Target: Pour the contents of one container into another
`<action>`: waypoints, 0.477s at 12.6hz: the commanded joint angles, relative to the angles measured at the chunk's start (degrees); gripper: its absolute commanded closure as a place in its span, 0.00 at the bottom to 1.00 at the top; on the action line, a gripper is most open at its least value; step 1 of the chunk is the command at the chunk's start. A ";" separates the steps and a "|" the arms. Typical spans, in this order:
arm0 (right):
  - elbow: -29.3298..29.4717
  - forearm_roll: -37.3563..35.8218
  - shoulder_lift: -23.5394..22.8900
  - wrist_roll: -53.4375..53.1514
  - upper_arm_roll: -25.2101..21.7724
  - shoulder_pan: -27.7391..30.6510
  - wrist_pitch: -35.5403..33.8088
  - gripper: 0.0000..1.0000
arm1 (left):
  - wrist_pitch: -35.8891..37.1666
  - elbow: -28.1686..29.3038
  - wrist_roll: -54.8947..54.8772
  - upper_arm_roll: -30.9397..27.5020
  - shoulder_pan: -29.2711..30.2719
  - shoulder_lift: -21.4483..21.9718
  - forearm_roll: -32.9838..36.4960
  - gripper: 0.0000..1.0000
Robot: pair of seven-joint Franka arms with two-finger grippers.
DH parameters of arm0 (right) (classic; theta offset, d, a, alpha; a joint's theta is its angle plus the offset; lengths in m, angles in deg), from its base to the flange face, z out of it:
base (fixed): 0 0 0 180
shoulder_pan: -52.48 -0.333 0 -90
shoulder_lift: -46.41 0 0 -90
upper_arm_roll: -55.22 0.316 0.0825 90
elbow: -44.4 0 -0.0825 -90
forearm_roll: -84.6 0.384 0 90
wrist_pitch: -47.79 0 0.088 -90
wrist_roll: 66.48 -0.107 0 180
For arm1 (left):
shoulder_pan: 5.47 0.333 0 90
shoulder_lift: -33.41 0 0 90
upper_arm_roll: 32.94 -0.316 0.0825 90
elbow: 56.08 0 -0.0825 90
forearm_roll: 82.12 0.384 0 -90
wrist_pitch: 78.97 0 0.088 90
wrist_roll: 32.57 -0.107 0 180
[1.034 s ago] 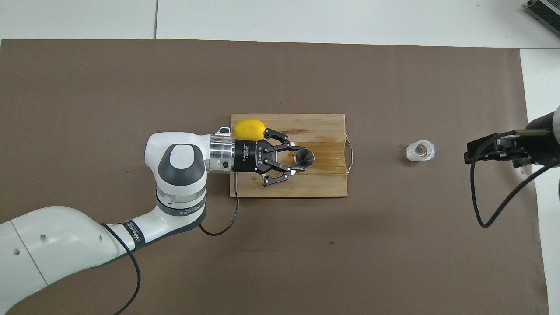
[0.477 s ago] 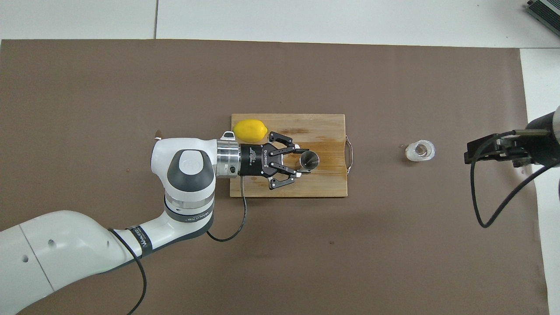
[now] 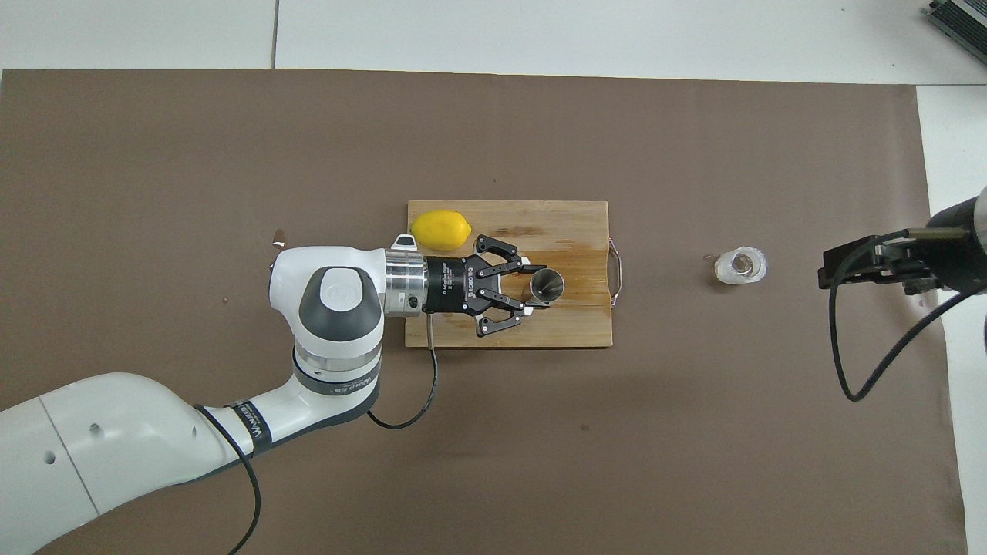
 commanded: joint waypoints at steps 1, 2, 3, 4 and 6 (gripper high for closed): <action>-0.07 1.53 0.10 -0.38 0.21 0.52 -0.29 0.00 | -1.15 1.63 -1.05 -0.60 -0.86 3.15 -2.12 0.84; -0.07 1.53 0.10 -0.38 0.21 0.52 -0.29 0.00 | -1.32 1.89 -3.23 -0.60 -1.04 3.24 -2.12 0.80; -0.07 1.53 0.10 -0.38 0.21 0.52 -0.29 0.00 | -1.59 2.24 -4.04 -0.60 -1.04 3.24 -2.04 0.73; -0.07 1.53 0.10 -0.38 0.21 0.52 -0.29 0.00 | -1.59 2.33 -4.13 -0.60 -1.04 3.24 -2.04 0.68; -0.07 1.53 0.10 -0.38 0.21 0.52 -0.29 0.00 | -1.59 2.24 -5.27 -0.60 -1.12 3.24 -1.86 0.59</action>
